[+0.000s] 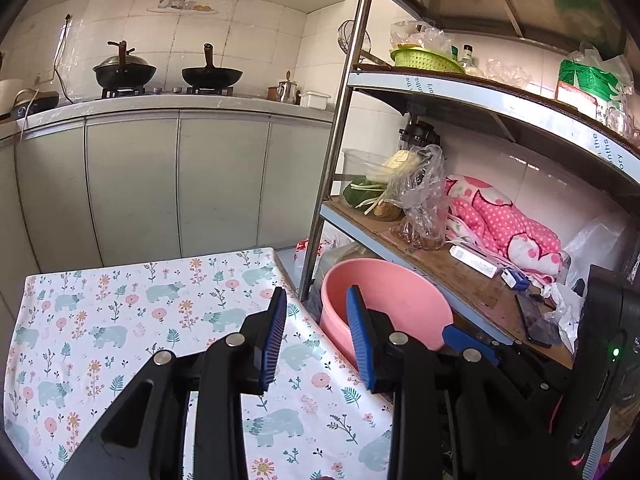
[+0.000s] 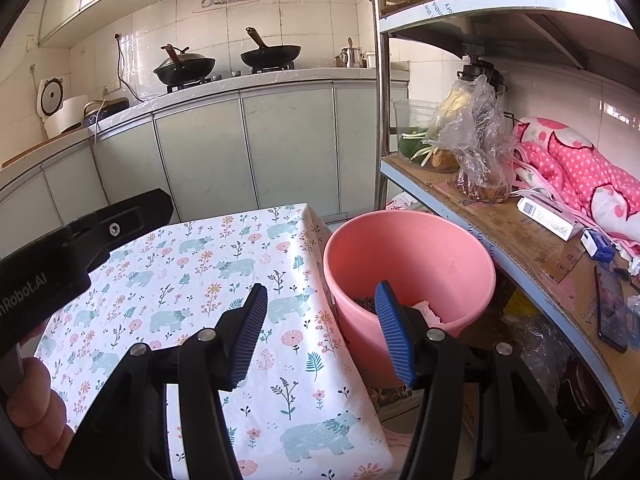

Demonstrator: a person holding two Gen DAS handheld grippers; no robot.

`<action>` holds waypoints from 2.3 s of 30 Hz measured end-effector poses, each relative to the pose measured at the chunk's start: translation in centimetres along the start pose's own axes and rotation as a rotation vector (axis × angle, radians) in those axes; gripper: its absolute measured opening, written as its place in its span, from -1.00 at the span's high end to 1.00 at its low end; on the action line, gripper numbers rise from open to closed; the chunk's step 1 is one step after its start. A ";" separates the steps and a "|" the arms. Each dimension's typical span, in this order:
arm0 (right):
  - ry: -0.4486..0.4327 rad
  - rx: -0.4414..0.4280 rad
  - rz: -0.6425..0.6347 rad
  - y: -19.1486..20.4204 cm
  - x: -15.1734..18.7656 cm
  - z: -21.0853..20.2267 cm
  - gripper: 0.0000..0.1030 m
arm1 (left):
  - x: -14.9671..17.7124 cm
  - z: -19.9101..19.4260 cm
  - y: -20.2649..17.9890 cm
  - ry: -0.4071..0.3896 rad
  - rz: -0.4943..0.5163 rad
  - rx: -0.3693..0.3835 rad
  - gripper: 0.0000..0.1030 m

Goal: Collect trash

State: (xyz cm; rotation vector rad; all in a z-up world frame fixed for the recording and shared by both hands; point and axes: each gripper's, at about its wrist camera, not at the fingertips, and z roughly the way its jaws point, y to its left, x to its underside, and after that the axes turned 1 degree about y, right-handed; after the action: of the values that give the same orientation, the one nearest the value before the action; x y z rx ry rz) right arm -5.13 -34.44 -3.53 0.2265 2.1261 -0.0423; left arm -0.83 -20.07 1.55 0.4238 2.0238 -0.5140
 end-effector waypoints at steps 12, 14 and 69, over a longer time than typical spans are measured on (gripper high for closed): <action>0.014 0.006 -0.001 0.1 0.0 0.5 -0.11 | 0.3 0.6 0.3 0.019 -0.004 0.004 0.41; 0.015 0.006 -0.001 0.1 0.0 0.6 -0.11 | 0.3 0.6 0.3 0.020 -0.004 0.005 0.41; 0.041 0.000 0.006 -0.2 0.8 1.6 -0.11 | 1.0 1.1 -0.1 0.042 0.012 0.014 0.41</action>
State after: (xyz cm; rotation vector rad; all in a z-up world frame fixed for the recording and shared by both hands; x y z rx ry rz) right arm -4.30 -34.74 -5.07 0.2360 2.1661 -0.0341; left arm -0.53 -20.65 0.25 0.4579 2.0576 -0.5160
